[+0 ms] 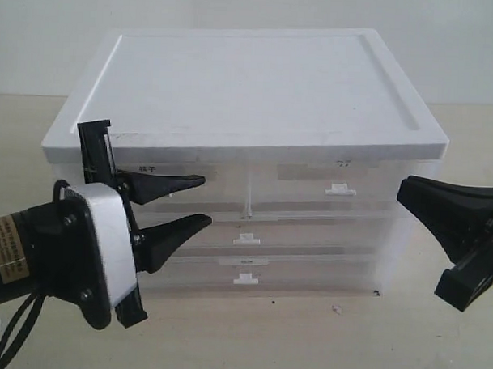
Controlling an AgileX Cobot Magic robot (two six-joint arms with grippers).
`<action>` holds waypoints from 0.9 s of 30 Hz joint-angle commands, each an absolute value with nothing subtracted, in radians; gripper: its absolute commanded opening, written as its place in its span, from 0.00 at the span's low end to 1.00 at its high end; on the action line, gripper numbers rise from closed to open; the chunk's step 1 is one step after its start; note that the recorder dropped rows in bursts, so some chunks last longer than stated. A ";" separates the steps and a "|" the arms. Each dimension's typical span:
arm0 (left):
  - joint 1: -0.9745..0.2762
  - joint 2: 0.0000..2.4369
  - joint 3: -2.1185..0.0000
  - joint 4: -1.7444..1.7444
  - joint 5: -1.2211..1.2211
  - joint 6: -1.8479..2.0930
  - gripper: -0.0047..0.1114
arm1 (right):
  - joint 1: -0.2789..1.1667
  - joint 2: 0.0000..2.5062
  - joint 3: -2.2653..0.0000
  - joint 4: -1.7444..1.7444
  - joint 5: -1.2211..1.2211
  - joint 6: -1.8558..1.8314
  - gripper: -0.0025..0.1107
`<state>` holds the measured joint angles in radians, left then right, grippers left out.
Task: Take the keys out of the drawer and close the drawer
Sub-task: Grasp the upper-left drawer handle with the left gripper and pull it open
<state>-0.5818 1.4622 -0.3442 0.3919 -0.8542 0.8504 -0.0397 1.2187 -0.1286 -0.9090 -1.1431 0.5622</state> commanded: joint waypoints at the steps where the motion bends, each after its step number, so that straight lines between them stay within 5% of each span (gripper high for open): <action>1: -0.583 1.479 -0.356 0.312 -0.815 0.967 0.37 | -0.038 1.218 -0.133 -0.927 -1.156 0.567 0.02; 18: -0.583 1.472 -0.234 0.230 -1.115 1.253 0.37 | -0.038 1.218 -0.133 -0.943 -1.156 0.577 0.02; 27: -0.583 1.472 -0.234 0.098 -0.961 1.352 0.35 | -0.038 1.218 -0.133 -0.943 -1.156 0.588 0.02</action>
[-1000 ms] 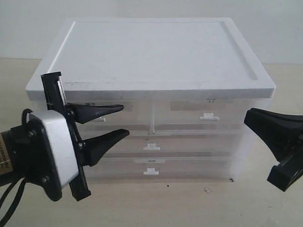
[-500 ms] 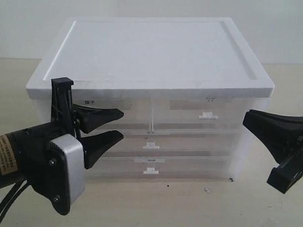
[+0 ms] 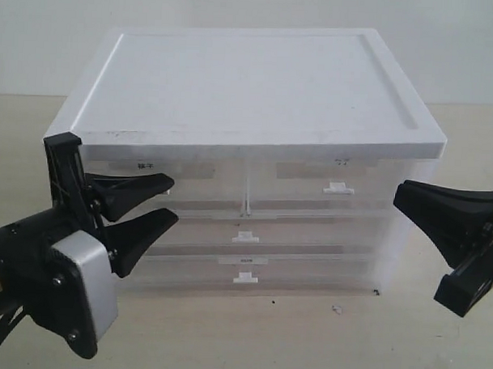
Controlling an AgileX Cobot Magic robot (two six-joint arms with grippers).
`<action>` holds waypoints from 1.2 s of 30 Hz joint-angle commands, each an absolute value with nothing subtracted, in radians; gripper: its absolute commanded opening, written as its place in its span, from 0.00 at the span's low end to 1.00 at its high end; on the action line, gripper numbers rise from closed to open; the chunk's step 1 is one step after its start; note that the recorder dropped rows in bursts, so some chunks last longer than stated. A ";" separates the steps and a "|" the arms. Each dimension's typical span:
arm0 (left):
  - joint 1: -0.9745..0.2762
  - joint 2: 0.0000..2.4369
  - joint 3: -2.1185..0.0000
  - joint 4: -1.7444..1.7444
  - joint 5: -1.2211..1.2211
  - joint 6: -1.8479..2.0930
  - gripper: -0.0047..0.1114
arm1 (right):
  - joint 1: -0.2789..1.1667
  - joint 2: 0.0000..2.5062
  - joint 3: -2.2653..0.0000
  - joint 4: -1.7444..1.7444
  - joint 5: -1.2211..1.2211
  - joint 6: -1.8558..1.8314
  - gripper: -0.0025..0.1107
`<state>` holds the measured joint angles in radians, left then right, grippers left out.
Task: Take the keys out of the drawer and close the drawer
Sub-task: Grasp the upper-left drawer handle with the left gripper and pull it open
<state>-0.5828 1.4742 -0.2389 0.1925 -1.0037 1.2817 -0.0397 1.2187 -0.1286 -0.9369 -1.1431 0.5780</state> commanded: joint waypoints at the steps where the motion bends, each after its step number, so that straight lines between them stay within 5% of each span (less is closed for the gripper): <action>1: -0.583 1.472 -0.234 0.083 -0.981 1.360 0.34 | -0.038 1.218 -0.133 -0.943 -1.156 0.590 0.02; 9: -0.583 1.472 -0.234 0.063 -1.048 1.362 0.24 | -0.038 1.218 -0.133 -0.941 -1.156 0.590 0.02; 14: -0.583 1.472 -0.234 0.055 -0.972 1.362 0.08 | -0.038 1.218 -0.133 -0.941 -1.156 0.590 0.02; 18: -0.617 1.472 -0.232 -0.016 -0.940 1.365 0.08 | -0.038 1.218 -0.133 -0.941 -1.154 0.590 0.02; 28: -1.135 1.367 -0.159 -0.692 -0.905 1.706 0.08 | -0.038 1.218 -0.133 -0.939 -1.152 0.600 0.02; 36: -1.366 1.223 -0.163 -1.006 -0.869 1.927 0.08 | -0.038 1.218 -0.133 -0.939 -1.152 0.602 0.02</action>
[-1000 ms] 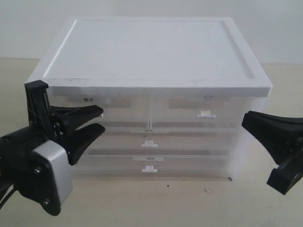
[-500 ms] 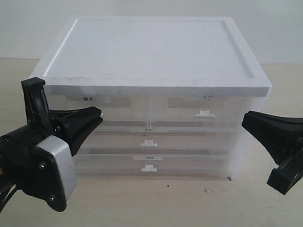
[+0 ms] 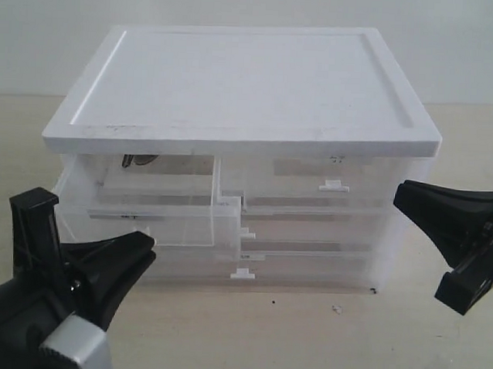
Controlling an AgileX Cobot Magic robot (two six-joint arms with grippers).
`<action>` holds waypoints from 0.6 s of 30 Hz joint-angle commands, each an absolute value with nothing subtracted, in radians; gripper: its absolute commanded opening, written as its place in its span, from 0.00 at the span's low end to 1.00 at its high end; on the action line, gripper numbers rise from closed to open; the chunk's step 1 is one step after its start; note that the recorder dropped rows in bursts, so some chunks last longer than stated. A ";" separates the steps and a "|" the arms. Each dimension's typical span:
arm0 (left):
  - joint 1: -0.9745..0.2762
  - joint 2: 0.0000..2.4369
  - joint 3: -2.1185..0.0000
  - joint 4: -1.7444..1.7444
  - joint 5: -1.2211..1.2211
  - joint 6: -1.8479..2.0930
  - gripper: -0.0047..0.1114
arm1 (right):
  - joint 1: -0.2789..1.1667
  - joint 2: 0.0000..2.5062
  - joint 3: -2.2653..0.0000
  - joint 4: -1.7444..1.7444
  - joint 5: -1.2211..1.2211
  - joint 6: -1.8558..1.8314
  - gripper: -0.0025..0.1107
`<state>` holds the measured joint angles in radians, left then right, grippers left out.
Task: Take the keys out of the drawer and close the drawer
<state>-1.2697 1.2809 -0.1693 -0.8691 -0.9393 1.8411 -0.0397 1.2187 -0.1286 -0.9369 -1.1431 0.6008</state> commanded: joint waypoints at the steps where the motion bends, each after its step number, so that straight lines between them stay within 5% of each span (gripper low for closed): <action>1: -1.386 1.209 -0.163 -1.034 -0.864 1.948 0.08 | -0.038 1.218 -0.133 -0.939 -1.152 0.604 0.02; 11: -1.614 1.098 -0.183 -1.269 -0.882 2.006 0.08 | -0.038 1.218 -0.133 -0.939 -1.152 0.604 0.02; 18: -1.639 1.036 -0.485 -1.568 -0.864 1.947 0.08 | -0.038 1.218 -0.133 -0.939 -1.152 0.604 0.02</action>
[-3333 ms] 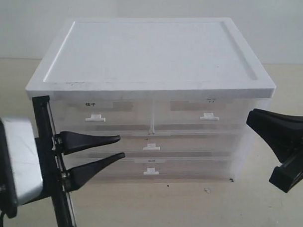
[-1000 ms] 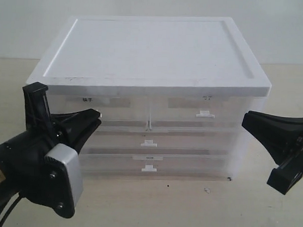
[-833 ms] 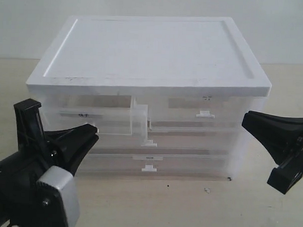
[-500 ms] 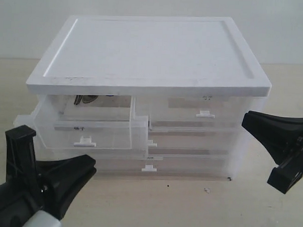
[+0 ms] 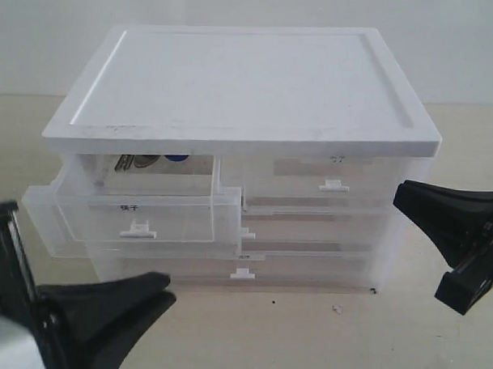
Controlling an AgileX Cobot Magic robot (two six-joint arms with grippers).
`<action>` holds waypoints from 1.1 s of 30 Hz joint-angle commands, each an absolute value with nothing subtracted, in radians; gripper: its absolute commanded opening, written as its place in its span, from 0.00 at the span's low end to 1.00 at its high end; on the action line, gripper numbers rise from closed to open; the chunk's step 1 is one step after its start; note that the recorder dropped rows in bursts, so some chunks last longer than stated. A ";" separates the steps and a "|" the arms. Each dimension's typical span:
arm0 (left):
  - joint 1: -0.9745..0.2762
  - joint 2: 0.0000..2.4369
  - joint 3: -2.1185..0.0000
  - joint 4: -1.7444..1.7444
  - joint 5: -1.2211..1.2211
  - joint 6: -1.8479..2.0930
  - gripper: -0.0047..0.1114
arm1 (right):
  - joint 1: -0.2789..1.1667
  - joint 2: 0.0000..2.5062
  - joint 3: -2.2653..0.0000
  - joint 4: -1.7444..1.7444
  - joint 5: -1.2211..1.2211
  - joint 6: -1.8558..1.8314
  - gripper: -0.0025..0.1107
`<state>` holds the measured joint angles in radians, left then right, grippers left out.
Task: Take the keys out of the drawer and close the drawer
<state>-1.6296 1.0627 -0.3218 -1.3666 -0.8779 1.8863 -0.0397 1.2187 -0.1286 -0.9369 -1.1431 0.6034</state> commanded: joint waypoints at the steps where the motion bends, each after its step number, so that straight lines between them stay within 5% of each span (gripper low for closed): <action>1: -1.639 1.036 -0.548 -1.666 -0.845 2.044 0.08 | -0.038 1.218 -0.133 -0.939 -1.150 0.603 0.02; 8: -1.638 1.036 -0.810 -1.744 -0.791 2.132 0.16 | -0.038 1.218 -0.133 -0.948 -1.138 0.603 0.02; 16: -1.598 1.031 -0.851 -1.743 -0.693 2.073 0.18 | -0.038 1.218 -0.133 -0.951 -1.138 0.607 0.02; 27: -1.095 1.010 -0.831 -1.744 0.345 1.678 0.08 | -0.038 1.218 -0.133 -0.948 -1.140 0.607 0.02; 33: -0.701 1.035 -0.885 -1.084 0.780 0.935 0.08 | -0.038 1.218 -0.133 -0.948 -1.140 0.611 0.02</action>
<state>-0.8534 1.0198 -0.8490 -1.4285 0.5655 1.3085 -0.0397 1.2187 -0.1286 -0.9436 -1.1368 0.6057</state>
